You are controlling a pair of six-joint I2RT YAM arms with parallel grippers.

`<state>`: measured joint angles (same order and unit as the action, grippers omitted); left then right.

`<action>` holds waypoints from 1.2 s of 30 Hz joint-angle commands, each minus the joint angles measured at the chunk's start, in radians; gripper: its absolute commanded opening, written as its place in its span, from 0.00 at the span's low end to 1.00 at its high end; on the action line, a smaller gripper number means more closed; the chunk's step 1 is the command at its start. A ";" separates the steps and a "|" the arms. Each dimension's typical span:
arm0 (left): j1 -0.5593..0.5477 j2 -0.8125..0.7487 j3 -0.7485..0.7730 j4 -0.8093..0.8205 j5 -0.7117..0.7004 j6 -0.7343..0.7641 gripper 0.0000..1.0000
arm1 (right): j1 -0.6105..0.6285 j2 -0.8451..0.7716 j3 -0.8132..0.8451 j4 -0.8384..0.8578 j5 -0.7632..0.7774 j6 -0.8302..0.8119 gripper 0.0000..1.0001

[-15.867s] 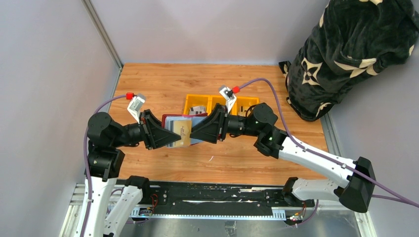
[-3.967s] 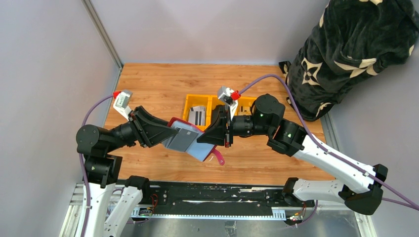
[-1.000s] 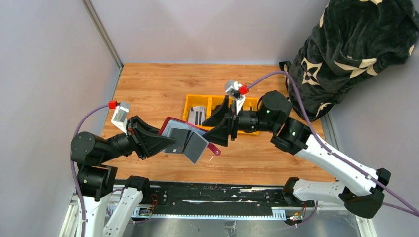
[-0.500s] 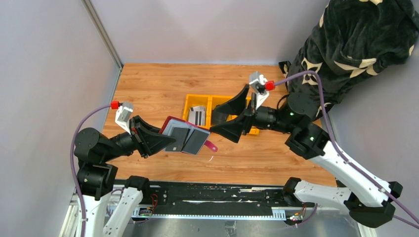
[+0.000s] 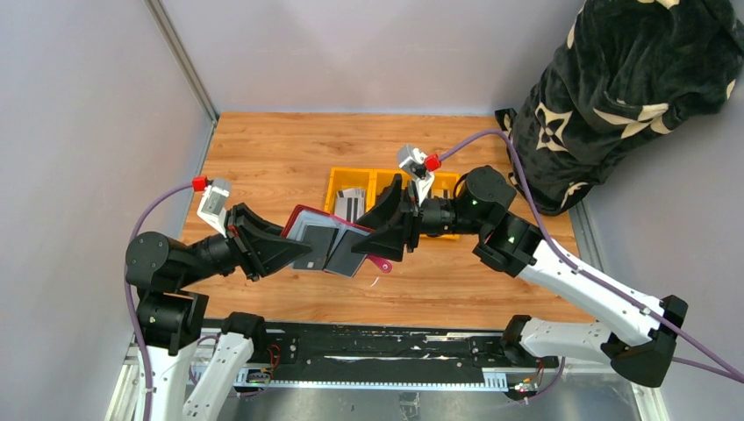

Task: Take the credit cards out of the card holder
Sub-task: Remove the credit card from the card holder.

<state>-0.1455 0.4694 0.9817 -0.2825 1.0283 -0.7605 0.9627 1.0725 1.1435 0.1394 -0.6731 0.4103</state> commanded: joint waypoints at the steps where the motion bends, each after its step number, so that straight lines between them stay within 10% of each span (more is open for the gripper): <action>1: 0.000 0.004 0.016 0.065 -0.011 -0.044 0.00 | 0.023 0.034 -0.001 0.095 -0.100 0.069 0.43; 5: 0.000 -0.005 -0.016 0.088 -0.038 -0.066 0.17 | 0.032 0.072 0.049 0.026 -0.109 0.068 0.02; 19: 0.000 -0.010 -0.094 0.120 0.089 -0.130 0.49 | 0.031 0.078 0.143 -0.134 -0.112 -0.018 0.00; 29: 0.000 -0.009 -0.086 0.131 0.145 -0.135 0.10 | 0.031 0.087 0.165 -0.178 -0.112 -0.050 0.00; 36: 0.000 -0.009 -0.074 0.073 0.066 -0.076 0.00 | 0.028 0.050 0.200 -0.281 0.007 -0.120 0.56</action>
<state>-0.1455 0.4660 0.8860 -0.1822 1.1381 -0.8814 0.9833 1.1641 1.2865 -0.0814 -0.7536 0.3500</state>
